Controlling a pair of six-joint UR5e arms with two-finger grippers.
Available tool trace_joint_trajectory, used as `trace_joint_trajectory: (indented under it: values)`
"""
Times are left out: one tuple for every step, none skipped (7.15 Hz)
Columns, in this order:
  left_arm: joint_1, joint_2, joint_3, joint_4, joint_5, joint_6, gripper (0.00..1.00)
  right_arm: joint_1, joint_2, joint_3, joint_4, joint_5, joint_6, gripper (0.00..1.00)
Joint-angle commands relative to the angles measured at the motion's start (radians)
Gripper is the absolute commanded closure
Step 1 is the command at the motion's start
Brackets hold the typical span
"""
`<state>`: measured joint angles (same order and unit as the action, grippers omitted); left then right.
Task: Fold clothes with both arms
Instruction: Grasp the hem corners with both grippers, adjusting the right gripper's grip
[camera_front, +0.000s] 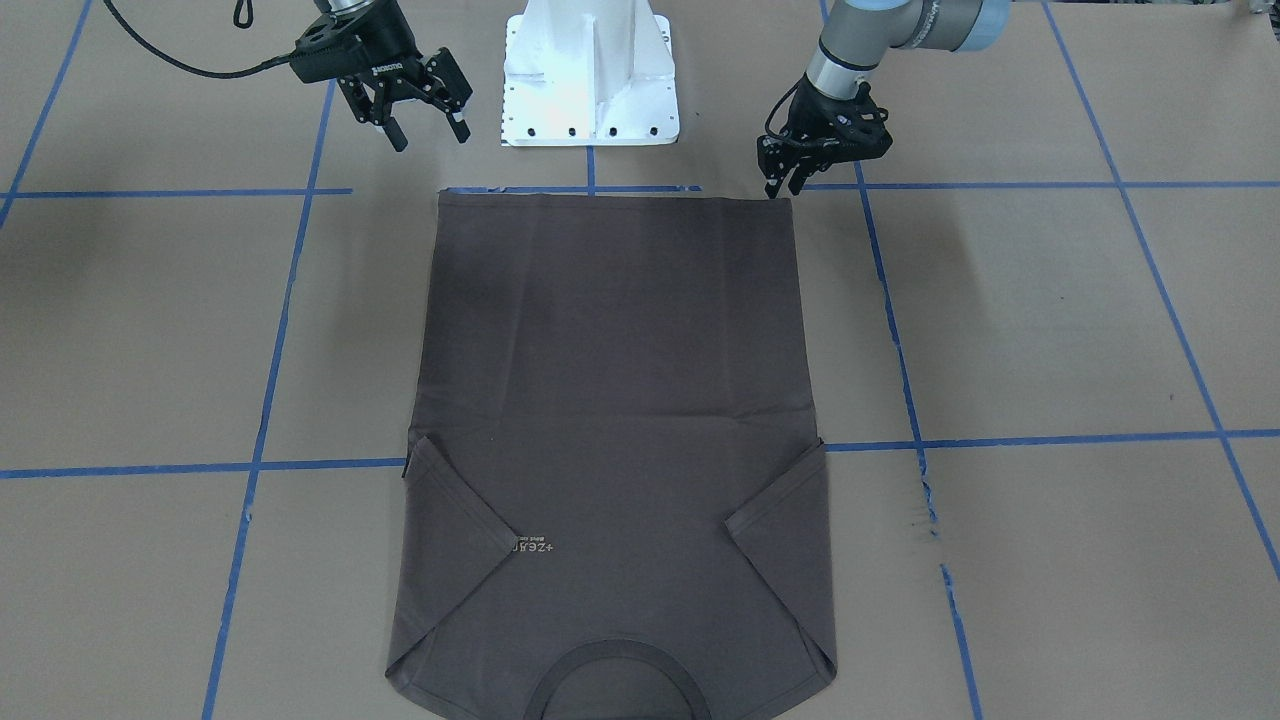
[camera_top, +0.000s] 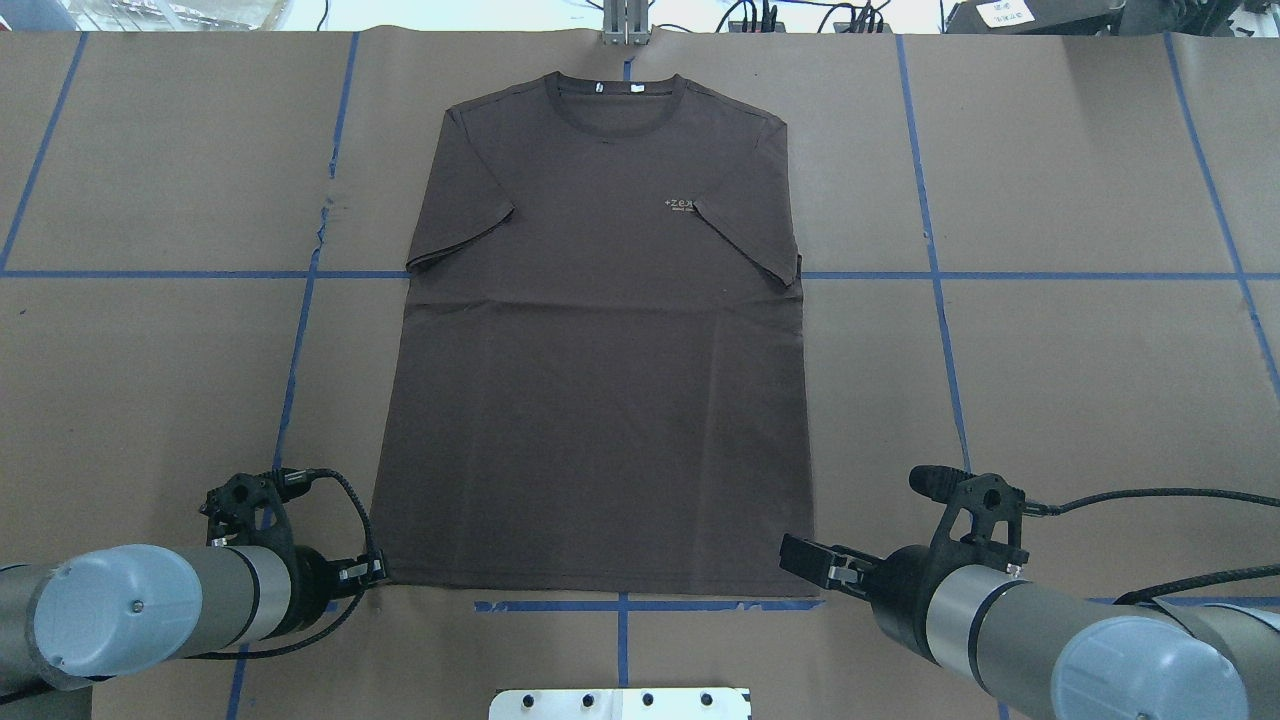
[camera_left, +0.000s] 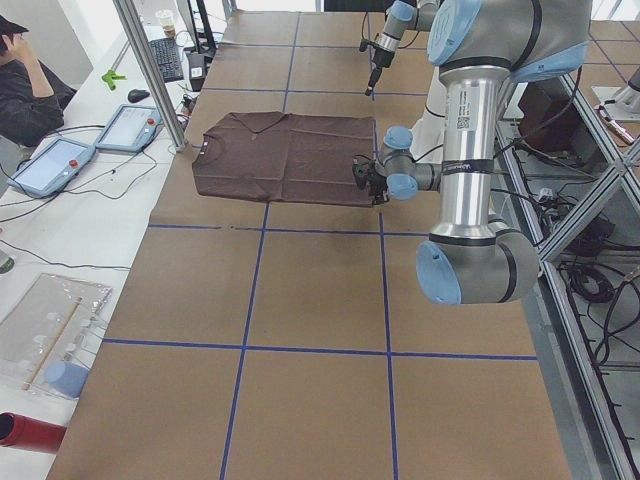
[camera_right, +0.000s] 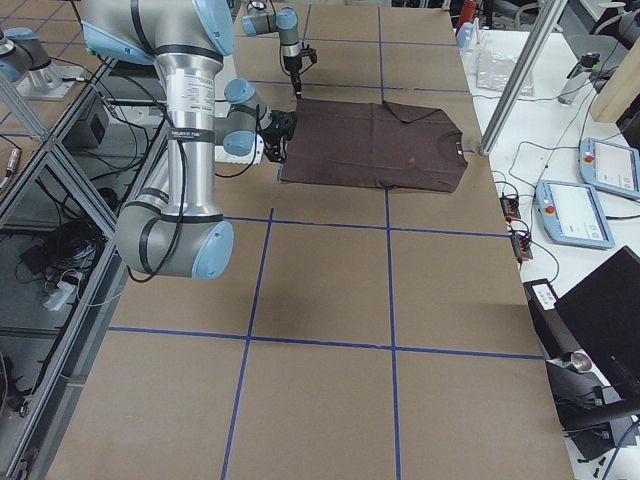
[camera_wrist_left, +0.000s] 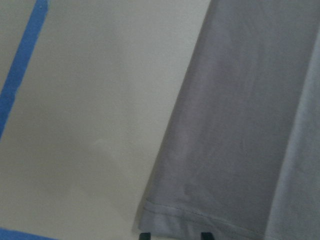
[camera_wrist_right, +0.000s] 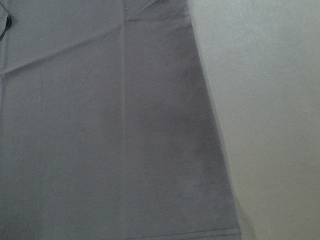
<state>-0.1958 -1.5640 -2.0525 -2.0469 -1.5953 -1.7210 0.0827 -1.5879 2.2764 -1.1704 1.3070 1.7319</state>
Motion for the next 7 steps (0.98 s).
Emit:
trace_joint_trajectory:
  values:
    - [0.000,-0.007,0.021,0.004,0.000,0.020,0.56,0.000,0.000,0.000,0.000,0.000,0.000,0.02]
    - [-0.001,-0.008,0.021,0.004,0.000,0.021,0.58,0.000,0.000,0.000,0.000,0.000,0.000,0.02]
    - [-0.001,-0.010,0.021,0.004,0.000,0.027,0.59,0.000,0.000,0.000,0.000,0.000,0.000,0.01]
    - [-0.001,-0.010,0.023,0.004,0.000,0.026,0.72,0.000,0.000,0.000,0.000,0.000,0.000,0.01]
    - [-0.002,-0.010,0.023,0.004,0.000,0.027,0.85,0.000,-0.001,0.000,0.000,0.000,0.000,0.01]
    - [-0.004,-0.010,0.023,0.004,0.000,0.027,0.93,0.000,-0.001,0.000,0.000,0.000,0.000,0.01]
    - [-0.005,-0.010,0.023,0.004,0.000,0.027,1.00,0.000,-0.001,0.000,0.000,0.000,0.000,0.01]
